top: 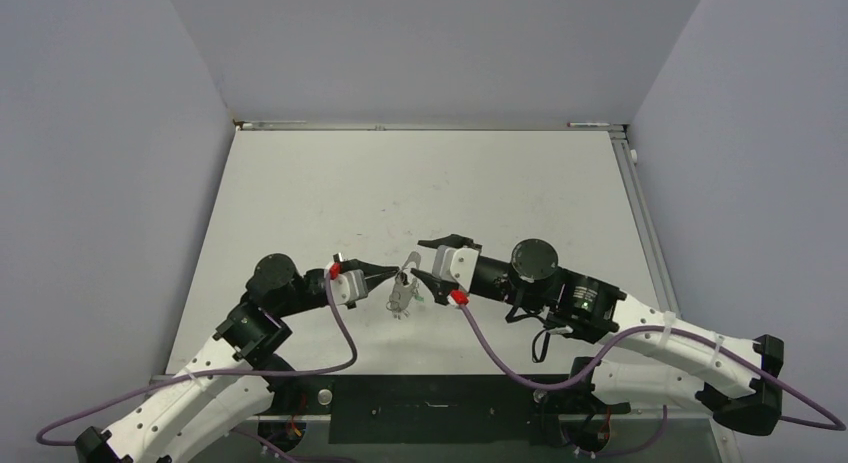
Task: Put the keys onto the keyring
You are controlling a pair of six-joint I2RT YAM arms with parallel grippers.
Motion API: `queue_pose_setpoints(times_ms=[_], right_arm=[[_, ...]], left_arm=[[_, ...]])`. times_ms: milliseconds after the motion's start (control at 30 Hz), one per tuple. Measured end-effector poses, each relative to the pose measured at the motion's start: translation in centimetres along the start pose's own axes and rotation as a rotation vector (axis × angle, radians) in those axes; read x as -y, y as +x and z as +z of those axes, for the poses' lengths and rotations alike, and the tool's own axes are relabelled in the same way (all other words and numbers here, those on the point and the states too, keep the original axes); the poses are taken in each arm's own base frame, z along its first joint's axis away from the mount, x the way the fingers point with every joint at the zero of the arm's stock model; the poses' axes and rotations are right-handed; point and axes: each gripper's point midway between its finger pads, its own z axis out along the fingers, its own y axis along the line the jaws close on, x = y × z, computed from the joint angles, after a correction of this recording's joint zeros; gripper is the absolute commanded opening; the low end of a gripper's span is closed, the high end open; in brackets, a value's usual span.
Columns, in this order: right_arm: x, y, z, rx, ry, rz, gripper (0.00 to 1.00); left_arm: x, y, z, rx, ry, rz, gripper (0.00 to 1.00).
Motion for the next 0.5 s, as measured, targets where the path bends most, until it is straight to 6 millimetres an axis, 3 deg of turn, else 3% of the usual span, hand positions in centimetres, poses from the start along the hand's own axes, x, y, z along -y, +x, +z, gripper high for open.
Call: queue_pose_setpoints(times_ms=[200, 500], right_arm=[[1.0, -0.4, 0.3, -0.113, -0.031, -0.025, 0.35], [-2.4, 5.9, 1.9, -0.351, -0.195, -0.052, 0.31]], left_arm=[[-0.1, 1.1, 0.2, -0.047, -0.001, -0.020, 0.00], [0.0, 1.6, 0.3, -0.062, 0.004, -0.029, 0.00]])
